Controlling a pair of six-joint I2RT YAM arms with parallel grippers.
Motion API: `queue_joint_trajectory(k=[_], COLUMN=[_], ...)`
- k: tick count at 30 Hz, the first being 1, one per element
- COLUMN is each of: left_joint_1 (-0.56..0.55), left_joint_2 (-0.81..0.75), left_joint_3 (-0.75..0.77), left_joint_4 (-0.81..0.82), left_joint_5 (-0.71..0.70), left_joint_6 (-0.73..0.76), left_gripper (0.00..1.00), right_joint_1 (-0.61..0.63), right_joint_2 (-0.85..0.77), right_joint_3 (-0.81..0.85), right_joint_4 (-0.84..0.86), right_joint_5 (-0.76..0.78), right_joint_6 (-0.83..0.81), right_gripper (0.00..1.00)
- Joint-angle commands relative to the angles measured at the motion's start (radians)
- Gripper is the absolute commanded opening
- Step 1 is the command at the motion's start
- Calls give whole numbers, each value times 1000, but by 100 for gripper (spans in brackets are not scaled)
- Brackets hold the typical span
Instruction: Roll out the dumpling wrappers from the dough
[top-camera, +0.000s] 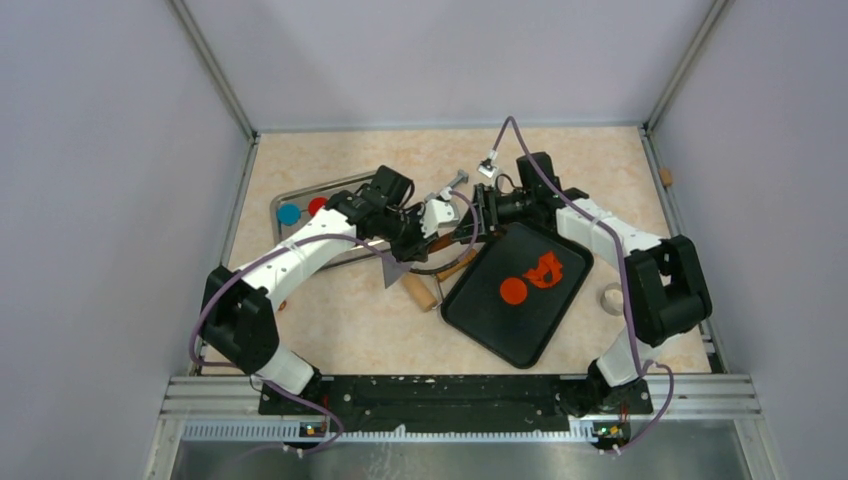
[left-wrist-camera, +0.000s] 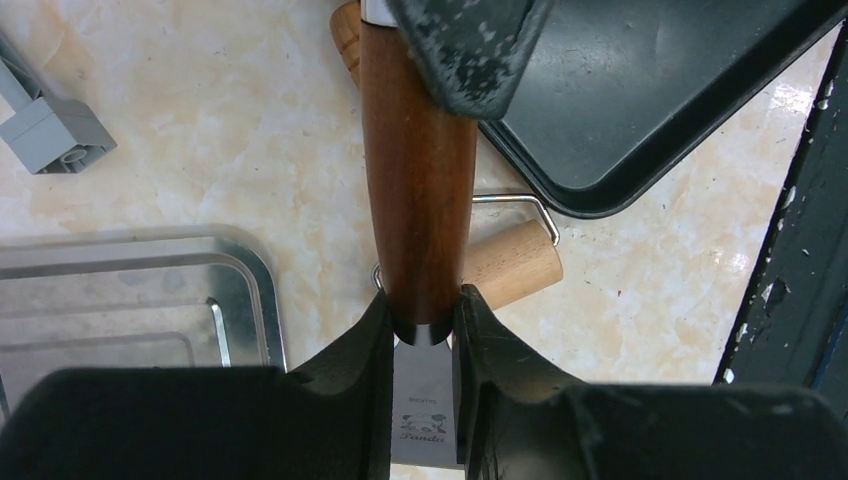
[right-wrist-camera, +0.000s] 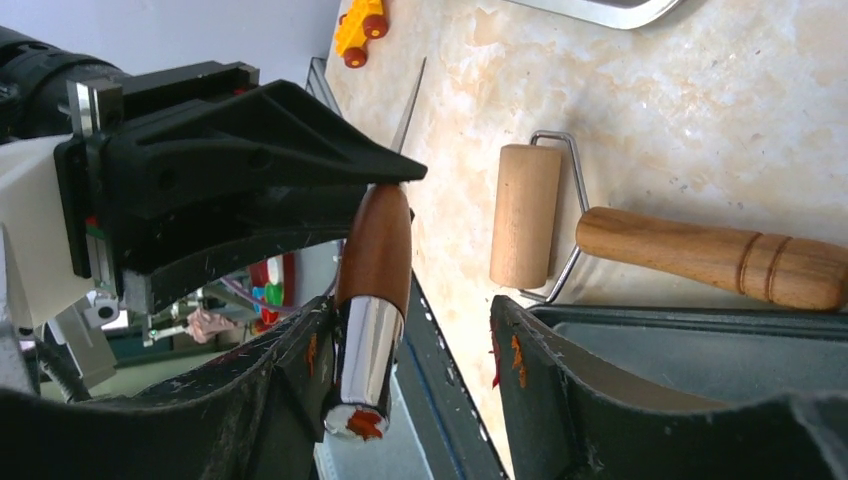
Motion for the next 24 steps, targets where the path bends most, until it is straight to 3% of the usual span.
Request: queue_joint_trajectory(k=[1,18,24], left_joint_1=[-26,-36,-37], left_joint_2=[-11,28,38], left_joint_3=[46,79,80], left_joint_4=[39,67,73], left_joint_5=[50,29,28], left_joint_6=[-5,-37,-42], left_gripper=[0,0,0], right_joint_1=[28,74,74], right_joint_2=[31,45,49], right_joint_3=[60,48,50], right_joint_4=[16,26,29], right_joint_5=[41,33,27], right_joint_6=[-13,-22,-24], right_gripper=[55,37,17])
